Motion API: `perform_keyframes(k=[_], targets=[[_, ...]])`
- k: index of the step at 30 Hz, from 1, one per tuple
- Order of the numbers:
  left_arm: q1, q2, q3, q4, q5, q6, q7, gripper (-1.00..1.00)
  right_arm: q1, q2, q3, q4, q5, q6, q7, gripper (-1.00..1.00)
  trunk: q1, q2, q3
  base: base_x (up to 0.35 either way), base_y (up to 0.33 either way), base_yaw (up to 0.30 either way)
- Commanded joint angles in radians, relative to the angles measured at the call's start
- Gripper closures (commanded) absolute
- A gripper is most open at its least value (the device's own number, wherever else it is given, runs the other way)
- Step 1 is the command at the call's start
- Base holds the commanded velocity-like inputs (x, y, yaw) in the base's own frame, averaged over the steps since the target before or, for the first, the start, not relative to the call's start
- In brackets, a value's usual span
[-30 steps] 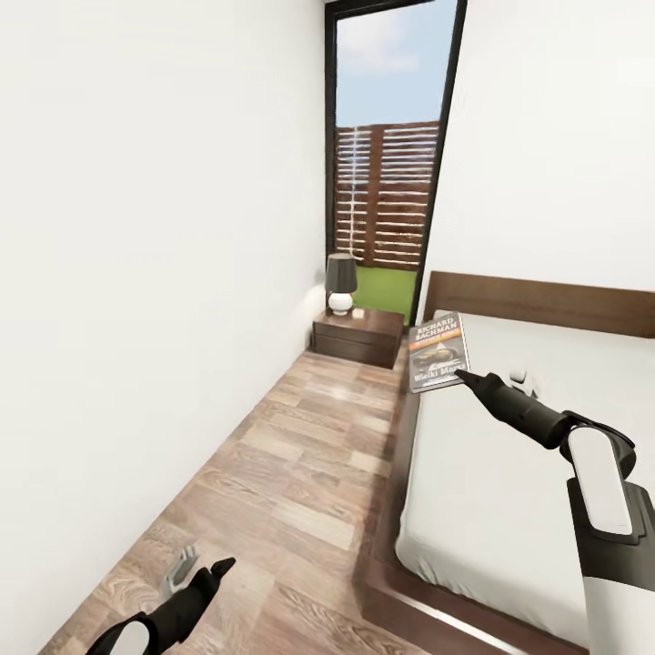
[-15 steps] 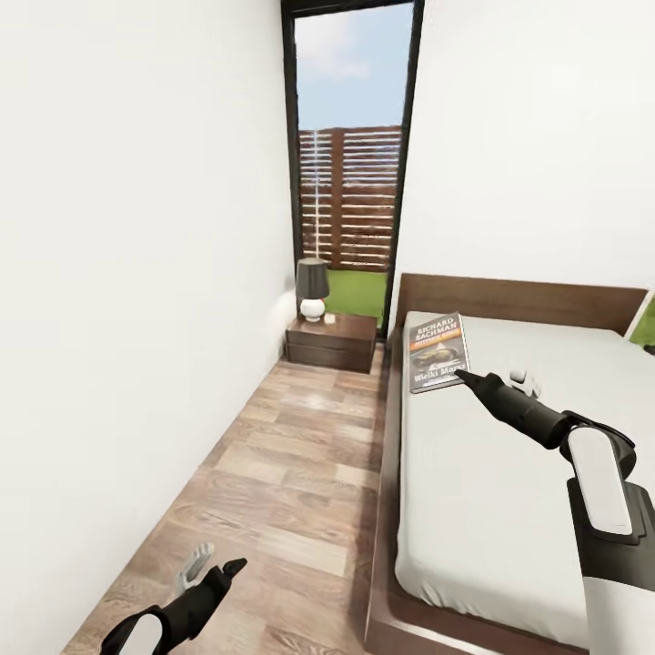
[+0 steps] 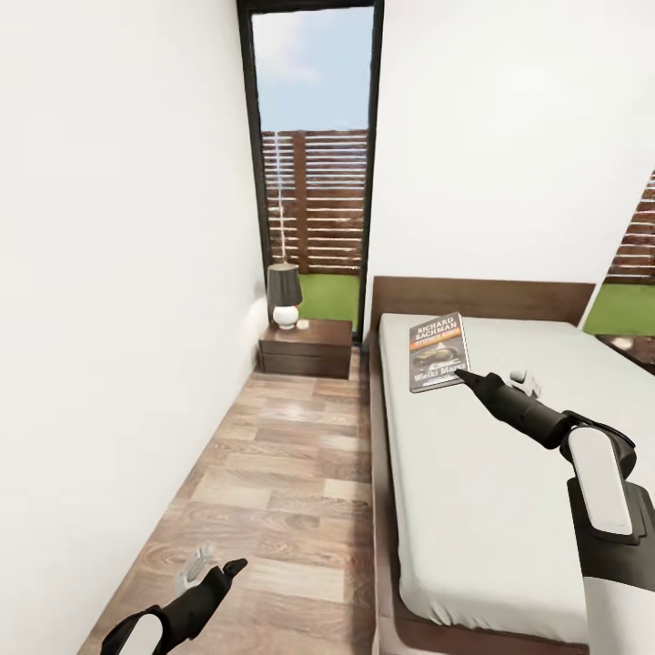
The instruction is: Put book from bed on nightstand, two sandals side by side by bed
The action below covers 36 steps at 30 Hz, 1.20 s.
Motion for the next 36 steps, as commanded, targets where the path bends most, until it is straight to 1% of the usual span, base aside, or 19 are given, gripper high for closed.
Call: perform_keyframes(k=[1, 4, 8, 25, 26, 27, 28, 29, 30, 36], targets=[[0.000, 0.000, 0.003, 0.000, 0.003, 0.007, -0.003, -1.00, -0.001, 0.000, -0.001, 0.000, 0.001, 0.006, 0.003, 1.00, 0.000, -0.001, -0.001, 0.176, 0.289, -0.256], [-0.002, 0.000, 0.003, 0.000, 0.003, 0.007, -0.003, -1.00, -0.001, 0.000, -0.002, 0.000, 0.001, 0.006, 0.003, 1.00, 0.000, -0.001, 0.001, 0.166, 0.293, -0.244], [-0.003, 0.001, 0.003, 0.002, 0.003, 0.006, -0.003, -1.00, -0.001, 0.001, -0.003, 0.000, -0.004, 0.004, 0.007, 1.00, 0.000, -0.001, 0.002, 0.144, 0.300, -0.090], [-0.005, -0.001, 0.002, 0.009, 0.002, 0.003, -0.003, -1.00, 0.004, 0.000, -0.004, -0.002, -0.008, 0.004, 0.024, 1.00, 0.000, -0.001, 0.002, 0.128, 0.307, -0.012], [0.001, 0.005, 0.003, 0.003, -0.002, -0.002, -0.006, -1.00, -0.001, 0.006, 0.002, 0.004, -0.005, -0.001, 0.029, 1.00, 0.000, -0.001, 0.002, 0.000, 0.000, 0.000], [0.006, 0.008, 0.003, -0.003, -0.002, -0.008, -0.006, -1.00, 0.002, 0.009, -0.004, 0.009, -0.006, -0.007, 0.034, 1.00, 0.000, -0.001, 0.002, 0.000, 0.000, 0.000], [0.007, 0.008, 0.003, -0.004, -0.001, -0.008, -0.006, -1.00, 0.006, 0.008, -0.009, 0.004, -0.014, -0.005, 0.040, 1.00, 0.000, -0.001, 0.002, 0.000, 0.000, 0.000], [0.007, 0.008, 0.003, -0.004, -0.001, -0.008, -0.006, -1.00, 0.006, 0.008, -0.015, 0.004, -0.004, -0.005, 0.045, 1.00, 0.000, -0.001, 0.002, 0.000, 0.000, 0.000], [0.007, 0.008, 0.003, -0.004, -0.001, -0.008, -0.006, -1.00, 0.006, 0.008, -0.017, 0.004, -0.006, -0.005, 0.045, 1.00, 0.000, -0.001, 0.002, 0.000, 0.000, 0.000], [0.007, 0.008, 0.003, -0.004, -0.001, -0.008, -0.006, -1.00, 0.006, 0.008, -0.017, 0.004, -0.006, -0.005, 0.045, 1.00, 0.000, -0.001, 0.002, 0.000, 0.000, 0.000]])
